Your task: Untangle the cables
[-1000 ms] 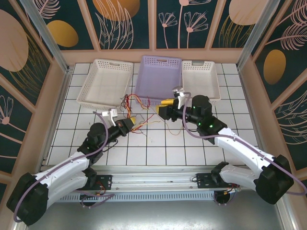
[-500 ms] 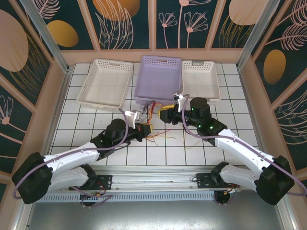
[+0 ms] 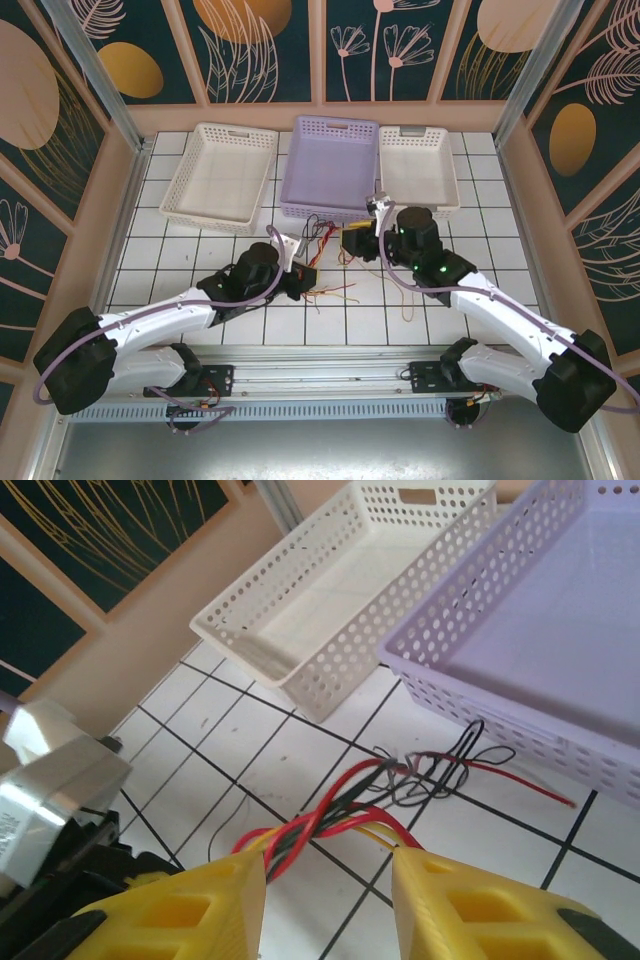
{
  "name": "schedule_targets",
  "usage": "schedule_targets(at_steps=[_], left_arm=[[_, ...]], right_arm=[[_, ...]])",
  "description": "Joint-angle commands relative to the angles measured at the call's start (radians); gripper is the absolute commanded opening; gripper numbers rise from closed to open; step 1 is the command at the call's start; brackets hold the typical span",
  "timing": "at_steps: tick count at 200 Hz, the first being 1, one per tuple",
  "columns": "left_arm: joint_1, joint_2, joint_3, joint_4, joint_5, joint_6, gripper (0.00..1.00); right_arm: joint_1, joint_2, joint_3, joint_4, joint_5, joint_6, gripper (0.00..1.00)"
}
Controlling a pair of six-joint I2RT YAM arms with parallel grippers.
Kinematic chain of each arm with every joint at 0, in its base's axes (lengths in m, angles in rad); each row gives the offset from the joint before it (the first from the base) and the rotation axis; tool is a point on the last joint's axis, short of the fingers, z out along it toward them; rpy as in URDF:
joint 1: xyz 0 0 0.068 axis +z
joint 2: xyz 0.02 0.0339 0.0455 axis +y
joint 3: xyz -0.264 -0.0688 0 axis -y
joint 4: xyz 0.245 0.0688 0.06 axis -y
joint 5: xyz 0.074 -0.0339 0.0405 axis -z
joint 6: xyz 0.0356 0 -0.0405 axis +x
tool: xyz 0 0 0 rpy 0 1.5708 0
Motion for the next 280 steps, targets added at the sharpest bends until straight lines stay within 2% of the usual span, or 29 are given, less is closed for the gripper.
schedule_targets(at_steps=[1, 98, 129, 173, 223, 261, 280], left_arm=[[-0.005, -0.011, 0.037, -0.038, 0.024, 0.045, 0.00], [-0.006, -0.057, 0.033, -0.059, 0.052, 0.051, 0.00], [-0.005, -0.062, 0.033, -0.059, 0.061, 0.051, 0.00], [-0.006, -0.063, 0.033, -0.048, 0.080, 0.046, 0.00], [-0.005, -0.068, 0.036, -0.045, 0.093, 0.045, 0.00], [-0.005, -0.077, 0.037, -0.055, 0.086, 0.049, 0.00], [-0.005, -0.080, 0.038, -0.058, 0.084, 0.053, 0.00]], right_arm=[[0.003, -0.012, -0.037, 0.024, 0.026, -0.009, 0.37], [-0.002, 0.049, -0.124, 0.130, -0.009, 0.011, 0.36], [-0.016, 0.062, -0.139, 0.156, -0.016, 0.021, 0.27], [-0.034, 0.066, -0.149, 0.186, -0.041, 0.029, 0.21], [-0.040, 0.063, -0.161, 0.226, -0.080, 0.040, 0.20], [-0.041, 0.058, -0.161, 0.221, -0.084, 0.037, 0.04], [-0.043, 0.051, -0.166, 0.227, -0.090, 0.039, 0.01]])
